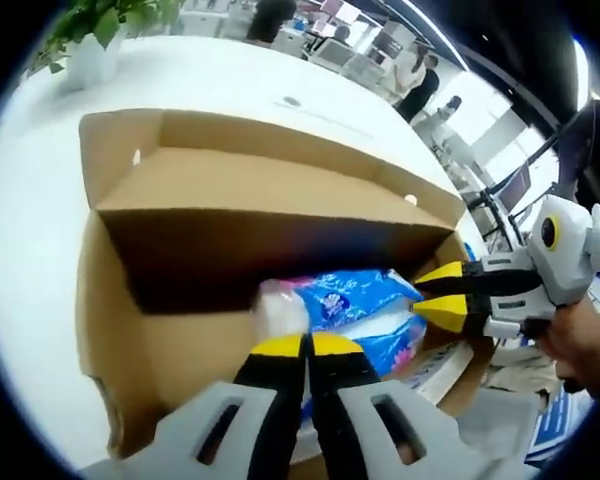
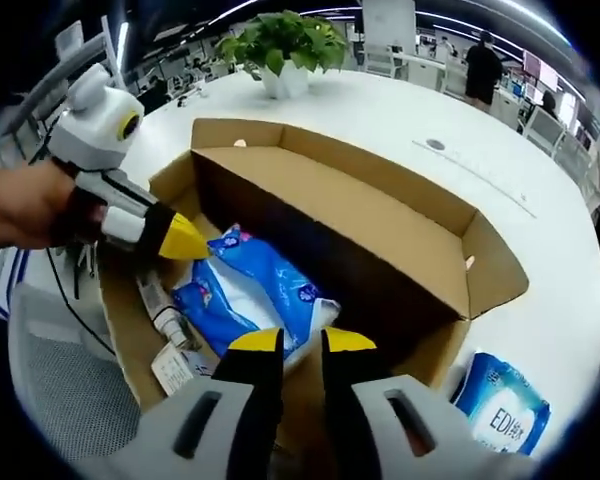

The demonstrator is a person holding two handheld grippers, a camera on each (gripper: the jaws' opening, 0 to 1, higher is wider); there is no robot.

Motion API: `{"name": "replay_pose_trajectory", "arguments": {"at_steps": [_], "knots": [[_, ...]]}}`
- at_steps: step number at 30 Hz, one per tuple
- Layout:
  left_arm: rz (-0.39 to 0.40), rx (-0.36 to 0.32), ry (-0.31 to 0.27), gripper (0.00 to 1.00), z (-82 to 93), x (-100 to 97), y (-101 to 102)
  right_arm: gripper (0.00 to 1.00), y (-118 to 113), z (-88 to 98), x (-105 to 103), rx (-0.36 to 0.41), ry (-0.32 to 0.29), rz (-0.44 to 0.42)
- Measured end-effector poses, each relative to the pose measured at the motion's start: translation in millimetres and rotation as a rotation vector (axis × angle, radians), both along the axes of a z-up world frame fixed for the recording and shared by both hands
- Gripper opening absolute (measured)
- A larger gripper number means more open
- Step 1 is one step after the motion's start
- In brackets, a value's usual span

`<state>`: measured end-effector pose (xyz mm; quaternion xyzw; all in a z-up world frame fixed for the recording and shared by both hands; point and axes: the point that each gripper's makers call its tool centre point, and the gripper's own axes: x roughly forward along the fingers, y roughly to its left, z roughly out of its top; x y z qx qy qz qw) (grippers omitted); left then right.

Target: Operate the shoe box by opening the lid, removing the specified soft item, and placing it in the target area until the item is outside and the box remains undamaged.

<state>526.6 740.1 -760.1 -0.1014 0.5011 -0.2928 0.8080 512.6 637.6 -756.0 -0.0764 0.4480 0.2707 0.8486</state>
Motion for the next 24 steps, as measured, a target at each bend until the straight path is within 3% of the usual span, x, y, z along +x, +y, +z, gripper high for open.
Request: {"name": "replay_pose_trajectory", "arguments": {"at_steps": [7, 15, 24], "knots": [[-0.010, 0.006, -0.010, 0.00, 0.6, -0.2, -0.5, 0.10, -0.8, -18.2, -4.5, -0.037, 0.093, -0.001], [-0.023, -0.008, -0.017, 0.00, 10.1, -2.1, -0.8, 0.00, -1.6, -8.3, -4.8, -0.027, 0.049, 0.033], [-0.047, -0.042, -0.066, 0.00, 36.7, -2.6, -5.8, 0.00, -6.6, 16.5, -5.2, -0.001, -0.007, 0.020]]}}
